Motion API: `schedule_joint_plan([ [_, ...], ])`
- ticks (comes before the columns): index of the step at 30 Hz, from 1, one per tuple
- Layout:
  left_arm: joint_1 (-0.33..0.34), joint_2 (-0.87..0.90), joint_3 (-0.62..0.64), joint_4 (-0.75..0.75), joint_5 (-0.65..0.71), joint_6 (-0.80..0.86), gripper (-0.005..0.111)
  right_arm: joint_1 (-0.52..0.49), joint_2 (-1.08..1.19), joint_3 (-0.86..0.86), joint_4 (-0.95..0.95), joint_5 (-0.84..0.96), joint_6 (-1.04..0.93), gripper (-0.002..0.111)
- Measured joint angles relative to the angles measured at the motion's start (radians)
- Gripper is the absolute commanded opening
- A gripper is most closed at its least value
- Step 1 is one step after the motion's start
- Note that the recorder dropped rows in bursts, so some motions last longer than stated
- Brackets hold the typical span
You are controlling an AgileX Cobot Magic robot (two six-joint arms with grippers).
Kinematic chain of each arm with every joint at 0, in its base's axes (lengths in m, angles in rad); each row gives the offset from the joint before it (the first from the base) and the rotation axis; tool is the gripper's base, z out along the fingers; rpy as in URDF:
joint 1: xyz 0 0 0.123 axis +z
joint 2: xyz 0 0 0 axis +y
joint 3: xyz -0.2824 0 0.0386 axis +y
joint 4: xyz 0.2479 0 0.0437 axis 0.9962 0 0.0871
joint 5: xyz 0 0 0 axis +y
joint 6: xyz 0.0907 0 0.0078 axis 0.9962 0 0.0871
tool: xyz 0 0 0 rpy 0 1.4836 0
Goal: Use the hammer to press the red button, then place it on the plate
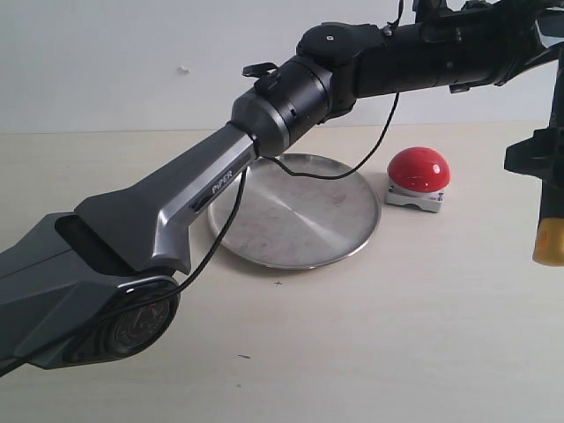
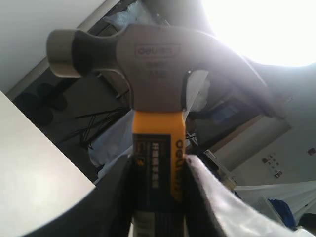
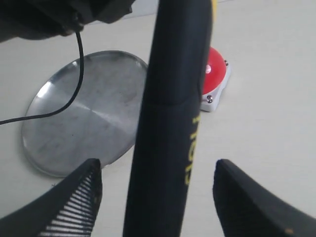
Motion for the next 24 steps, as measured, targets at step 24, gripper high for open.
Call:
schedule_joint_plan([
  [24, 0.000, 0.000, 0.000, 0.015, 0.002, 0.000, 0.000, 0.000, 0.045, -0.019, 0.025, 0.036, -0.016, 0.030],
])
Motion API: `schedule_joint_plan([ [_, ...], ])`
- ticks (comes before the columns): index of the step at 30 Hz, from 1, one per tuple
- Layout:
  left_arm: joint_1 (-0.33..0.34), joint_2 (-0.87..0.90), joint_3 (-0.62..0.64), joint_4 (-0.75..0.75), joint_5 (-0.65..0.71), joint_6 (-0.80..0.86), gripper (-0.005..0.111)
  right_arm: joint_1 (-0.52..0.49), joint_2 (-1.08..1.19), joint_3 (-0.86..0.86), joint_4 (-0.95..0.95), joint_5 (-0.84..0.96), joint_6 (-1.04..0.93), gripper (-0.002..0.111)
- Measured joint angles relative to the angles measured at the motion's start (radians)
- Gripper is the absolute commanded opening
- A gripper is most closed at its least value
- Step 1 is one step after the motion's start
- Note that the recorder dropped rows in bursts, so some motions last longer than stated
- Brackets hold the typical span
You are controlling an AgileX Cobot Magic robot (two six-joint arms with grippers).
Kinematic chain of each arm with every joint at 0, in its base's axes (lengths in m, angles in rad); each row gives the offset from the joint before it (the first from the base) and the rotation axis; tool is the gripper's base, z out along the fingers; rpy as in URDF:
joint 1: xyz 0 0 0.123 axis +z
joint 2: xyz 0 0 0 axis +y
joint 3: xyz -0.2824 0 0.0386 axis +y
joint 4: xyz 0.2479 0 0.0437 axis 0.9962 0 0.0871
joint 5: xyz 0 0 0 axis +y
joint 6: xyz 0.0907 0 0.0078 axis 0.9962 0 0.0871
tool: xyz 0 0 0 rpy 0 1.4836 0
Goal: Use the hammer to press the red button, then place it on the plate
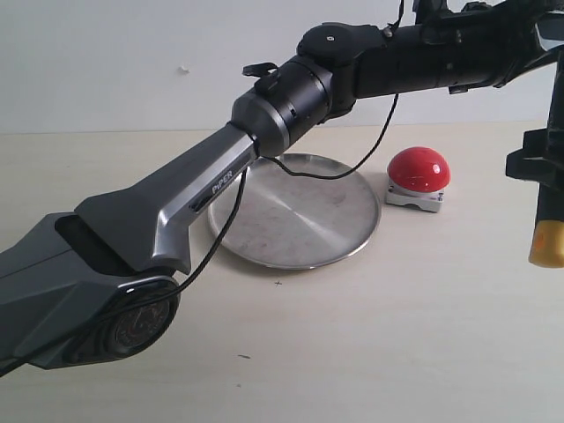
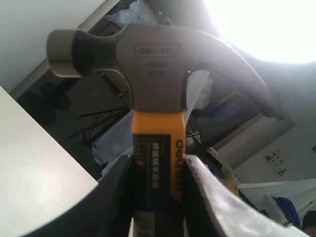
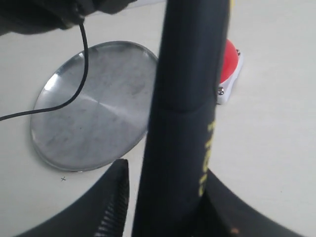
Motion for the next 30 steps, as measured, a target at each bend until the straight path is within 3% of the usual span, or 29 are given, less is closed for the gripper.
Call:
schedule_joint_plan([
  [4, 0.000, 0.000, 0.000, 0.000, 0.000, -0.004, 0.000, -0.002, 0.002, -0.012, -0.002, 0.012, 0.005, 0.001],
  [19, 0.002, 0.000, 0.000, -0.002, 0.025, -0.004, 0.001, -0.003, 0.004, -0.013, 0.000, 0.020, 0.005, 0.000],
  [27, 0.008, 0.000, 0.000, -0.002, 0.051, -0.004, 0.029, -0.003, 0.004, -0.013, -0.006, 0.027, 0.005, 0.000],
  [30, 0.008, 0.000, 0.000, -0.002, 0.053, -0.002, 0.031, -0.003, 0.004, -0.013, -0.006, 0.027, 0.005, 0.000],
])
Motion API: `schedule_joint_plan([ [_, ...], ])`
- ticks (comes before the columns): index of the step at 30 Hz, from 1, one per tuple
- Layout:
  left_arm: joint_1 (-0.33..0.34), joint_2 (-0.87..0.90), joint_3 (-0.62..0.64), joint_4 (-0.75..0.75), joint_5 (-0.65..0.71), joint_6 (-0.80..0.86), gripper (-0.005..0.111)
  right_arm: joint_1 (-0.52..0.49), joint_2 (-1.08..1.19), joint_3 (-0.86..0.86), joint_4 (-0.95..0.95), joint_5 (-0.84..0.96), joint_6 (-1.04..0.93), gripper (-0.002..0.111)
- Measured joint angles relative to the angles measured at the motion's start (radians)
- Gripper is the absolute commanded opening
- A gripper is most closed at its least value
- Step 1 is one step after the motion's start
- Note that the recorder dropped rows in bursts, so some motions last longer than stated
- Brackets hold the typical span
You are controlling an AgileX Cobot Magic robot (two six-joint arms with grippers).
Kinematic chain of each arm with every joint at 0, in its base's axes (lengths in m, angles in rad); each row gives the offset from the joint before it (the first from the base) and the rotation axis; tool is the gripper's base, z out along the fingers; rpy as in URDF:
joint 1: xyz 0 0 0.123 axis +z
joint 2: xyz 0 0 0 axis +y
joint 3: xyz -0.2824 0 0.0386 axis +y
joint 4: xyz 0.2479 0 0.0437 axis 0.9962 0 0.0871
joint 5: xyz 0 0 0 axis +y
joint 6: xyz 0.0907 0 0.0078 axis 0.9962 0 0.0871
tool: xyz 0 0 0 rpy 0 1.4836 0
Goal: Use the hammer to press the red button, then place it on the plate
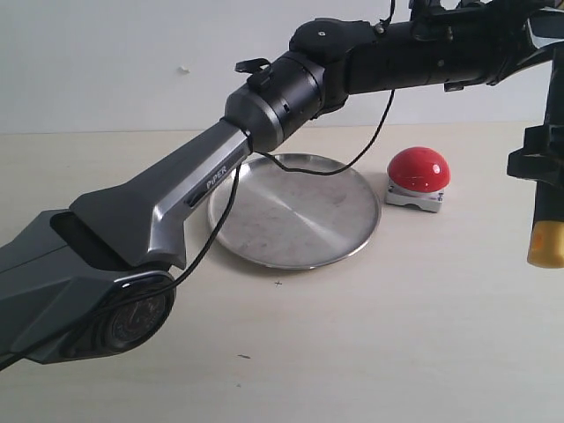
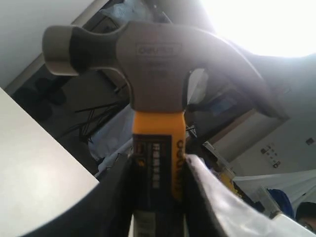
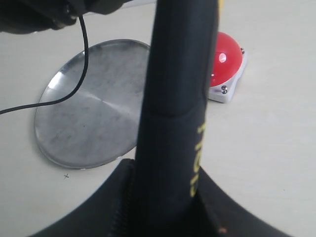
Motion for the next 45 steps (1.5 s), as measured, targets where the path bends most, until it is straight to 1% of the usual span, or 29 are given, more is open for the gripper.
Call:
schedule_joint_plan([
  [9, 0.003, 0.000, 0.000, 0.000, 0.017, 0.002, 0.033, 0.000, 0.000, 0.000, -0.002, 0.010, 0.000, 0.000],
  [11, 0.003, 0.000, 0.000, 0.002, 0.023, 0.002, 0.037, 0.000, 0.000, 0.000, -0.002, 0.012, 0.000, 0.000],
  [14, 0.003, -0.002, -0.002, 0.002, 0.044, 0.002, 0.049, 0.000, 0.000, 0.000, -0.004, 0.018, 0.000, 0.000],
  [16, 0.003, -0.006, -0.002, 0.002, 0.062, 0.002, 0.053, 0.000, 0.000, 0.000, -0.006, 0.018, 0.000, 0.000],
  [26, 0.003, -0.006, -0.002, 0.010, 0.084, -0.009, 0.053, 0.000, 0.000, 0.000, -0.014, 0.025, -0.002, 0.000],
  [29, 0.003, -0.006, -0.002, 0.014, 0.094, -0.009, 0.061, 0.000, 0.002, 0.000, -0.015, 0.025, -0.002, 0.000],
  [30, 0.003, -0.006, -0.002, 0.016, 0.099, -0.009, 0.068, 0.000, 0.002, 0.000, -0.015, 0.025, -0.002, 0.000],
  [37, 0.005, -0.006, -0.002, 0.041, 0.137, -0.021, 0.071, 0.000, 0.003, 0.000, -0.015, 0.025, -0.002, 0.000],
  [40, 0.011, -0.006, -0.002, 0.041, 0.167, -0.021, 0.083, 0.000, 0.003, 0.000, -0.015, 0.023, -0.002, 0.000],
  [45, 0.019, -0.006, -0.002, 0.055, 0.206, -0.023, 0.097, 0.000, 0.003, 0.000, -0.015, 0.017, -0.003, 0.000],
])
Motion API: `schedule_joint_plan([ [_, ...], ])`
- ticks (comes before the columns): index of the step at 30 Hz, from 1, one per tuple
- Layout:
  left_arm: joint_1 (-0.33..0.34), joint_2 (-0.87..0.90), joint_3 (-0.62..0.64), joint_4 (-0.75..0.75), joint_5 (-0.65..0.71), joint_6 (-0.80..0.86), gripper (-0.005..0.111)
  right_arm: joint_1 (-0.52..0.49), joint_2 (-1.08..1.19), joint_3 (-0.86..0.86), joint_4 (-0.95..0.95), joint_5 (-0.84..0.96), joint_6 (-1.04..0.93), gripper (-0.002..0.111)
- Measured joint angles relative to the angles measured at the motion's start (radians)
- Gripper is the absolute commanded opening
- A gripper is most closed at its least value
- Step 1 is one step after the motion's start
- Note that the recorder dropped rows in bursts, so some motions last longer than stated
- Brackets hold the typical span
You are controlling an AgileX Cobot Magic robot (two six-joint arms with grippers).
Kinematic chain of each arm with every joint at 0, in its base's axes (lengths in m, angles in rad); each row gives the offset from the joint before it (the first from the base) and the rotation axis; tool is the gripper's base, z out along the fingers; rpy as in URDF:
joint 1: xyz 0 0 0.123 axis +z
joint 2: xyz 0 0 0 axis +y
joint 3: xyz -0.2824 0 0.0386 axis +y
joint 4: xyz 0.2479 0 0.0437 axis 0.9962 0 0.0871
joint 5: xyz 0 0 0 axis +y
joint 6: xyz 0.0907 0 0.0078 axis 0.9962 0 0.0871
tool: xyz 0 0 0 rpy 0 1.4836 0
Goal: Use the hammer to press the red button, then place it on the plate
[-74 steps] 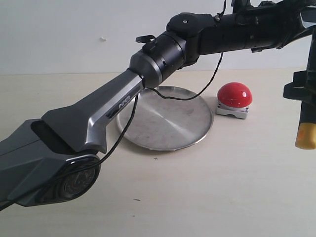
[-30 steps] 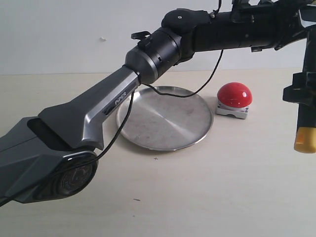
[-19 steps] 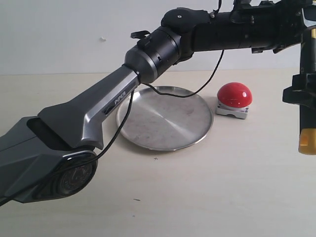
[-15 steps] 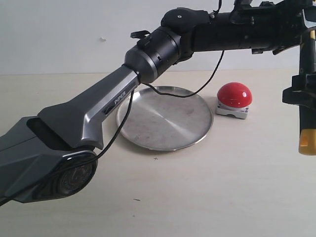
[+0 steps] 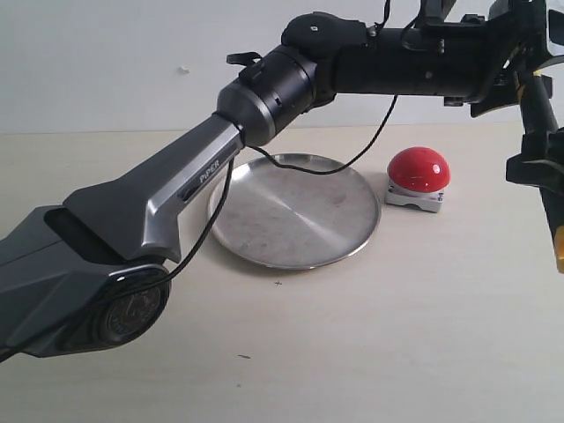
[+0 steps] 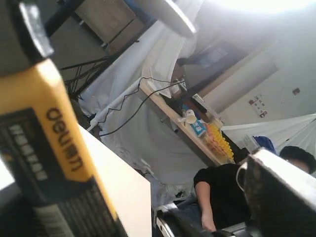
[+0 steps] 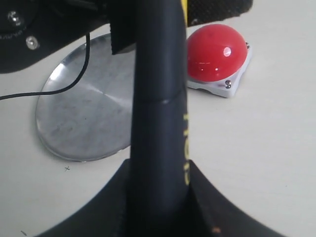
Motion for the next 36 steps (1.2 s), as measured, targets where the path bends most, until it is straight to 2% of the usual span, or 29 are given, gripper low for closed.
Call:
schedule_joint_plan([
  [2, 0.004, 0.000, 0.000, 0.000, 0.013, -0.001, 0.102, 0.000, 0.000, 0.000, 0.000, -0.002, 0.000, 0.000],
  [16, 0.087, 0.006, 0.000, -0.019, 0.233, -0.010, 0.101, 0.003, 0.000, -0.002, 0.006, -0.045, 0.000, 0.000],
  [23, 0.131, -0.007, -0.005, -0.140, 0.257, -0.007, 0.101, 0.003, 0.002, -0.001, 0.001, -0.081, 0.027, 0.000],
  [31, 0.209, -0.011, -0.007, -0.168, 0.259, -0.066, 0.101, 0.003, -0.021, -0.001, 0.001, -0.108, 0.031, 0.000],
  [36, 0.230, -0.011, -0.007, -0.179, 0.259, -0.129, 0.101, 0.003, -0.023, -0.001, -0.001, -0.117, 0.035, 0.000],
])
